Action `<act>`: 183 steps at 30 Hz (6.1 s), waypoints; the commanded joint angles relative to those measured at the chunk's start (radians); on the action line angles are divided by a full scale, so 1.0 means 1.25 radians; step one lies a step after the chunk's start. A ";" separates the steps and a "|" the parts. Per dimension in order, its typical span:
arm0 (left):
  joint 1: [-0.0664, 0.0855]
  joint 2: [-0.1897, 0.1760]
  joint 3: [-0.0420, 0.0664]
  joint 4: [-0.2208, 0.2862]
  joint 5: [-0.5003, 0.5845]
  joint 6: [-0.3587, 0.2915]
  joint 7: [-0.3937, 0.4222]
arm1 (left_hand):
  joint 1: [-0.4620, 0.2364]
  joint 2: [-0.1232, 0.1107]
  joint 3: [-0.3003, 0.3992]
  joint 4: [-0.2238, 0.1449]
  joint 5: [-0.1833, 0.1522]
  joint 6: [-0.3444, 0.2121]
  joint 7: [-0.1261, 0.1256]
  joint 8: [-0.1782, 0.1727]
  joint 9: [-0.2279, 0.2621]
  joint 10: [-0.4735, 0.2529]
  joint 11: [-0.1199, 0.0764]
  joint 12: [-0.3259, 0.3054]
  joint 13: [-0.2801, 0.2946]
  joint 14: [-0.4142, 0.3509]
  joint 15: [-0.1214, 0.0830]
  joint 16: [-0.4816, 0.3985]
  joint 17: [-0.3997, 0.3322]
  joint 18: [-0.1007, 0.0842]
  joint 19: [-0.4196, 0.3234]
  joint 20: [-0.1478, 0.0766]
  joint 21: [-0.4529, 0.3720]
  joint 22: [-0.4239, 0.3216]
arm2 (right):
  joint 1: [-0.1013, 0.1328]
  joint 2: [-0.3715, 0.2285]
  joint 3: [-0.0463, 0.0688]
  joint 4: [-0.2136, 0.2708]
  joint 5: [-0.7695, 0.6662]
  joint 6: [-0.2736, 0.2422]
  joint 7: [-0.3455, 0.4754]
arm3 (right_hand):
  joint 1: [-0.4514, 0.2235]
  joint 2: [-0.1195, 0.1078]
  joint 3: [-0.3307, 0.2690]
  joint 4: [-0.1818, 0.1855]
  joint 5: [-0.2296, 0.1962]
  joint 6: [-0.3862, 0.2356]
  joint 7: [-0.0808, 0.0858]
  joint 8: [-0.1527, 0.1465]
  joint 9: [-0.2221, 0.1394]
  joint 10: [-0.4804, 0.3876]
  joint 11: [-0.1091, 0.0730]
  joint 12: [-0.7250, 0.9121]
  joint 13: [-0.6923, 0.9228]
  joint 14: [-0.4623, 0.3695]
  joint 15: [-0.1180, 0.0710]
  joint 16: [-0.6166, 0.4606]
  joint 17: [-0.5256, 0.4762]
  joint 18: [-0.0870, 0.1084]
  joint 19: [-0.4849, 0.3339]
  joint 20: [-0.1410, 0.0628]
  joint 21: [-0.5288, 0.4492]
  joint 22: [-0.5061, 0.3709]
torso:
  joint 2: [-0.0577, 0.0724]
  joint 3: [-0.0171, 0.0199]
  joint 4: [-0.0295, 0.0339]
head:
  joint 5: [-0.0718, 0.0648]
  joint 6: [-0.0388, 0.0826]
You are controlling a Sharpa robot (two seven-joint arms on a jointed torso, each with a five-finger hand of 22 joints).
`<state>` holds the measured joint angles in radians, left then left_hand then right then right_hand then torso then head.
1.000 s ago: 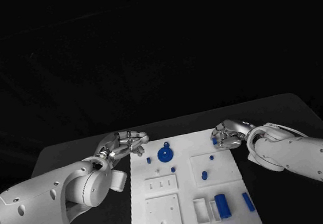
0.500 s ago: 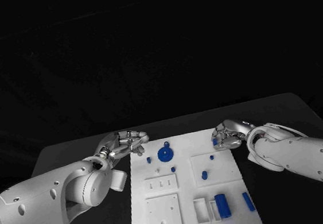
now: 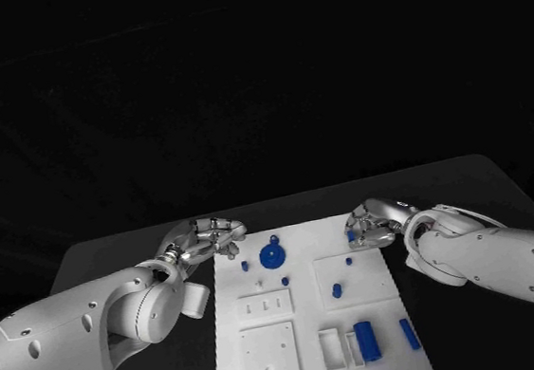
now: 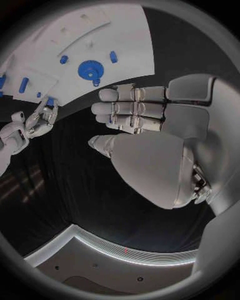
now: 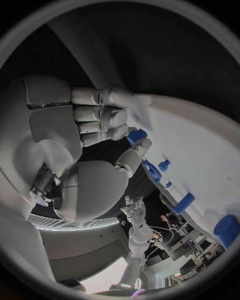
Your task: Assemble the parts on the task board
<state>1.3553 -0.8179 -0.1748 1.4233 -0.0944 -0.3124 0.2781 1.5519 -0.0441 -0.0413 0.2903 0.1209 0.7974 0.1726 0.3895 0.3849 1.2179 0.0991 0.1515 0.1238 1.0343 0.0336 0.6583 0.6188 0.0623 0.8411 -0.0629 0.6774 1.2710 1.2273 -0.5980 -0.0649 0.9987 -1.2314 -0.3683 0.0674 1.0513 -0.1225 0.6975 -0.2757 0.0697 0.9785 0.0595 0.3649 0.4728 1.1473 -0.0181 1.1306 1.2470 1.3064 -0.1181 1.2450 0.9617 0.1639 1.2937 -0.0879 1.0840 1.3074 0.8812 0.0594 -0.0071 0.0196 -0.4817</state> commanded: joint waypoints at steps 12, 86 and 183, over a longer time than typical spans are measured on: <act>0.005 0.029 0.001 -0.019 -0.110 0.090 -0.138 | -0.095 0.010 -0.002 0.002 -0.023 0.069 -0.025 0.010 0.000 0.071 -0.034 0.037 0.022 0.007 -0.011 0.015 -0.004 0.020 0.003 -0.012 0.017 -0.006 | 0.045 -0.024 0.008 0.163 -0.147 0.001 -0.206 | -0.023 0.005 -0.004 0.021 -0.011 0.038 0.021 0.004 0.013 0.009 -0.005 0.011 0.007 0.000 -0.011 -0.002 0.006 0.078 0.008 -0.016 0.005 0.011 | -0.017 -0.0029 -0.0090 | 0.002 0.011; 0.007 0.103 -0.004 -0.053 -0.190 0.241 -0.403 | -0.251 -0.033 0.067 -0.010 0.408 0.120 -0.050 0.025 0.031 0.057 -0.048 0.089 0.065 -0.029 -0.006 0.052 -0.003 0.021 -0.049 -0.007 0.054 -0.023 | 0.025 0.081 -0.009 0.325 -0.289 0.086 -0.304 | -0.030 -0.005 -0.001 0.032 -0.001 0.038 0.020 0.000 0.018 0.001 -0.007 0.002 0.001 0.000 -0.013 -0.005 0.009 0.078 0.011 -0.020 0.003 0.009 | -0.068 -0.0108 -0.0141 | 0.029 -0.025; -0.002 0.092 -0.010 -0.040 -0.284 0.161 -0.423 | -0.547 0.047 0.490 -0.457 0.354 0.257 -0.112 0.003 0.321 0.093 -0.136 0.443 0.314 0.046 -0.142 0.472 0.073 0.012 0.035 -0.128 0.347 -0.007 | 0.010 0.082 -0.012 0.291 -0.230 0.049 -0.285 | -0.063 -0.086 0.014 0.083 -0.010 -0.055 0.052 -0.059 0.003 -0.058 0.024 -0.042 -0.021 -0.014 0.015 -0.034 0.003 0.078 -0.008 -0.019 -0.026 -0.003 | -0.067 -0.0109 -0.0129 | 0.032 -0.044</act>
<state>1.3525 -0.7024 -0.1881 1.3689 -0.3939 -0.0940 -0.2522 0.8574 0.0103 0.5670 -0.2734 0.5604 1.0202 0.0892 0.3942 0.7163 1.3280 -0.0722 0.7031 0.5154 1.0684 -0.1283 1.2475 0.7094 0.0698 0.8808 -0.1154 1.1091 1.2630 1.2393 -0.4914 -0.0795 1.3678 -1.5440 -0.2743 -0.2981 0.9758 -0.2223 0.7123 -0.1768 0.0627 0.9331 0.1111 0.2952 0.4783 1.0797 0.0100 1.0802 1.2222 1.2883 -0.1033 1.2052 0.9664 0.1584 1.2875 -0.1109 1.0543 1.3051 0.7981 0.0458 -0.0229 0.0593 -0.5367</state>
